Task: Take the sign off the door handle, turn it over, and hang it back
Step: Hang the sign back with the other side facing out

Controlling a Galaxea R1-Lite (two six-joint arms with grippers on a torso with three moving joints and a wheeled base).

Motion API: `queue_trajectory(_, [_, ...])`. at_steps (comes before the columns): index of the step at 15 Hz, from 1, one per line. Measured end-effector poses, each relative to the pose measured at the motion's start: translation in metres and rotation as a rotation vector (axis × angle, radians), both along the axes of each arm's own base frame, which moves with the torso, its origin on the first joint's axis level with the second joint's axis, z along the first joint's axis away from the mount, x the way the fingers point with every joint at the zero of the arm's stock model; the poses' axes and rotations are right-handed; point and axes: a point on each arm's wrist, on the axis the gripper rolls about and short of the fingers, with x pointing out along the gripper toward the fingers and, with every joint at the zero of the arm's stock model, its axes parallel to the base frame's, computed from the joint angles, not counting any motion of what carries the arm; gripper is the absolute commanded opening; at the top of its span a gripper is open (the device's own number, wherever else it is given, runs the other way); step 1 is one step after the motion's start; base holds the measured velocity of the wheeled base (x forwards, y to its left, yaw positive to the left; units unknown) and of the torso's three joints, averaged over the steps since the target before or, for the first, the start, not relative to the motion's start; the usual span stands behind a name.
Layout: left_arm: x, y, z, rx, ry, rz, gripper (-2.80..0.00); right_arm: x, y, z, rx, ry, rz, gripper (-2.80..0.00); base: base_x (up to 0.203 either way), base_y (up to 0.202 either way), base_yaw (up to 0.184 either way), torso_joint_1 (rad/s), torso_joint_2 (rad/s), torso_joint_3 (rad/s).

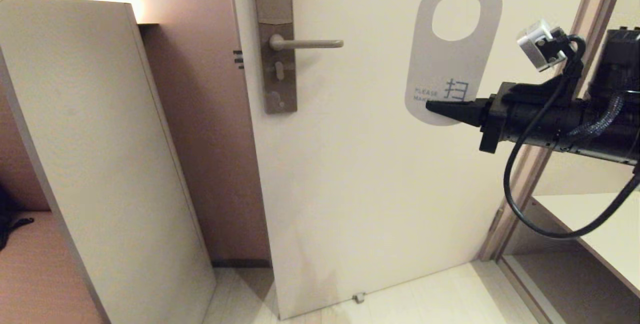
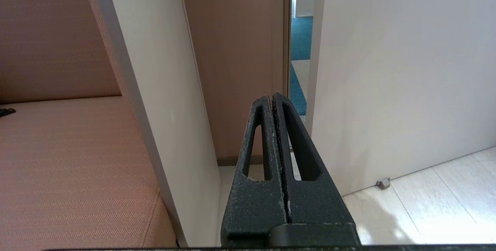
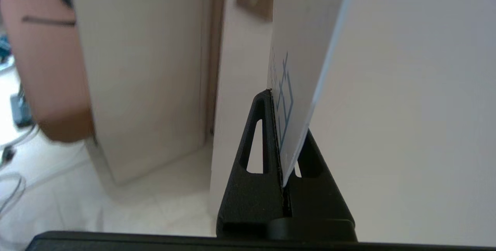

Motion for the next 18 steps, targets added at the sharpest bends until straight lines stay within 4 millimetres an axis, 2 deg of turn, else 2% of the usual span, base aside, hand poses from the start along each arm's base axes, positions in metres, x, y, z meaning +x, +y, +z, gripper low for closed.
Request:
queue_trajectory(5, [0.000,0.000,0.000,0.000,0.000,0.000,-2.80,0.045,0.011,0.010,0.062,0.014,-0.157,-2.80,0.000,0.000,0.000,0.000,0.00,0.000])
queue_trajectory(8, [0.000,0.000,0.000,0.000,0.000,0.001,-2.80,0.072,0.027,0.007,0.068,0.006,-0.219,-2.80,0.000,0.000,0.000,0.000,0.00,0.000])
queue_trajectory(11, [0.000,0.000,0.000,0.000,0.000,-0.001,-2.80,0.094,0.054,-0.003,0.063,-0.003,-0.258,-2.80,0.000,0.000,0.000,0.000,0.00,0.000])
queue_trajectory(15, [0.000,0.000,0.000,0.000,0.000,0.000,-2.80,0.113,0.089,-0.018,0.056,-0.010,-0.317,-2.80,0.000,0.000,0.000,0.000,0.00,0.000])
queue_trajectory(18, [0.000,0.000,0.000,0.000,0.000,0.000,-2.80,0.123,0.101,-0.030,0.056,-0.017,-0.348,-2.80,0.000,0.000,0.000,0.000,0.00,0.000])
